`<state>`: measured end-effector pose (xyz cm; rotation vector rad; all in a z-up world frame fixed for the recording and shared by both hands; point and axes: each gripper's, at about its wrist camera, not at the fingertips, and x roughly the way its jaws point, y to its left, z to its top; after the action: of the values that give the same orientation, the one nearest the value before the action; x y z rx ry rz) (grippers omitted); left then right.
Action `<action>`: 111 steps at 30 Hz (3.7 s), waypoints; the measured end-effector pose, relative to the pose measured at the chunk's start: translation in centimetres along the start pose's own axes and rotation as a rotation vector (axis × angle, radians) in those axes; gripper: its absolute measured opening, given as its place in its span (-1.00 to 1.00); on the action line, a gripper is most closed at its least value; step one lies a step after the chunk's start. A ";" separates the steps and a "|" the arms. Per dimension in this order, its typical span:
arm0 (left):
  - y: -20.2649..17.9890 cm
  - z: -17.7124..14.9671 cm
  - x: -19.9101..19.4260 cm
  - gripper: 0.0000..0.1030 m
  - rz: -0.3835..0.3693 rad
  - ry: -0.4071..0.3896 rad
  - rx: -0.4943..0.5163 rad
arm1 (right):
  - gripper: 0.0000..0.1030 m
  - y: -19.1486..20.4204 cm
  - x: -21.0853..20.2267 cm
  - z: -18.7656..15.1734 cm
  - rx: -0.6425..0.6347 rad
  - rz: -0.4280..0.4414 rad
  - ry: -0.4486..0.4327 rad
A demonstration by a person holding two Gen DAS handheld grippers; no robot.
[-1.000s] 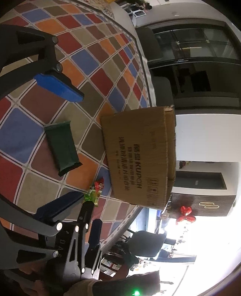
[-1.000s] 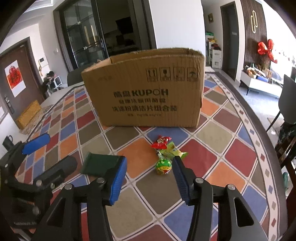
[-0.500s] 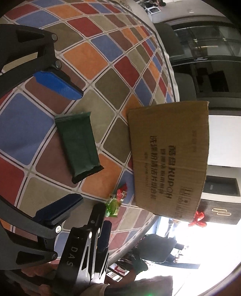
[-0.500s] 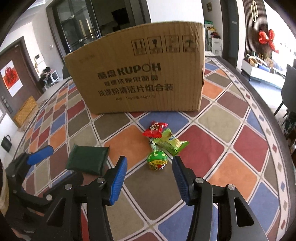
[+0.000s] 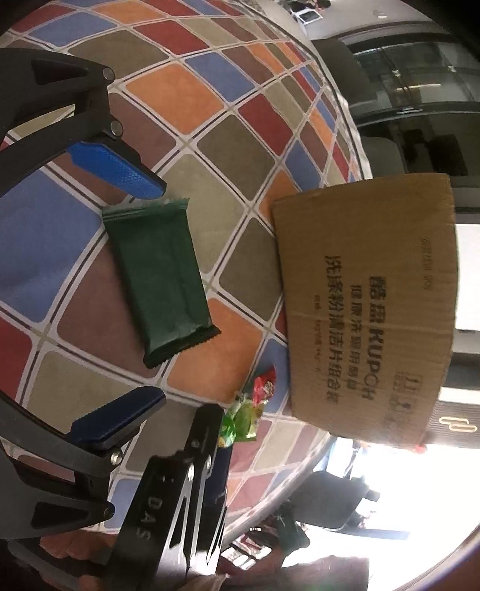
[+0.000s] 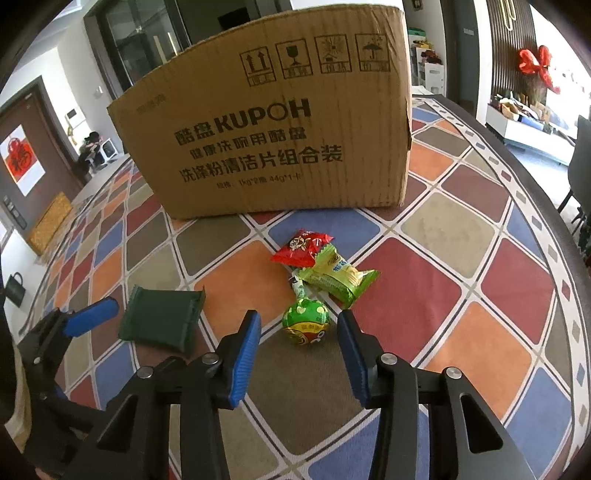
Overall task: Organize snacks
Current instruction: 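Grasp the dark green bar with the left tool while the right tool grasps the green lollipop, then carry the green bar and lollipop over the box and open both tools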
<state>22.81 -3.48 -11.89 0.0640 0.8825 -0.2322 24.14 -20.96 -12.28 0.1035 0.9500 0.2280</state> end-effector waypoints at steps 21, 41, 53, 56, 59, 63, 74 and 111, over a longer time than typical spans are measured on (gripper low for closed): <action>0.8 0.5 0.9 0.46 0.016 0.026 -0.057 | -0.46 0.6 0.0 -0.2 -0.019 -0.011 0.002; 0.9 0.9 -2.6 0.28 -0.003 -0.064 -0.062 | -0.46 1.9 -2.5 -0.1 -0.020 -0.004 -0.052; 1.0 2.2 -6.5 0.28 0.001 -0.158 -0.070 | -0.46 2.7 -5.6 0.5 -0.029 -0.010 -0.132; 1.1 2.6 -7.5 0.28 0.001 -0.188 -0.068 | -0.46 3.0 -6.6 0.8 -0.033 -0.016 -0.160; 1.1 3.2 -8.5 0.28 -0.004 -0.221 -0.065 | -0.46 3.2 -7.5 1.2 -0.033 -0.020 -0.187; 1.1 4.2 -9.8 0.28 -0.004 -0.269 -0.058 | -0.46 3.4 -8.8 1.8 -0.033 -0.025 -0.227; 1.3 8.0 -12.1 0.28 0.003 -0.364 -0.043 | -0.46 3.4 -11.8 4.9 -0.022 -0.038 -0.355; 1.7 20.2 -7.0 0.29 -0.013 -0.309 0.066 | -0.46 2.6 -9.5 17.2 -0.093 -0.053 -0.383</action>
<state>34.27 -3.62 6.27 0.0810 0.5678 -0.2751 32.43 -20.45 5.69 0.0344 0.5594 0.1943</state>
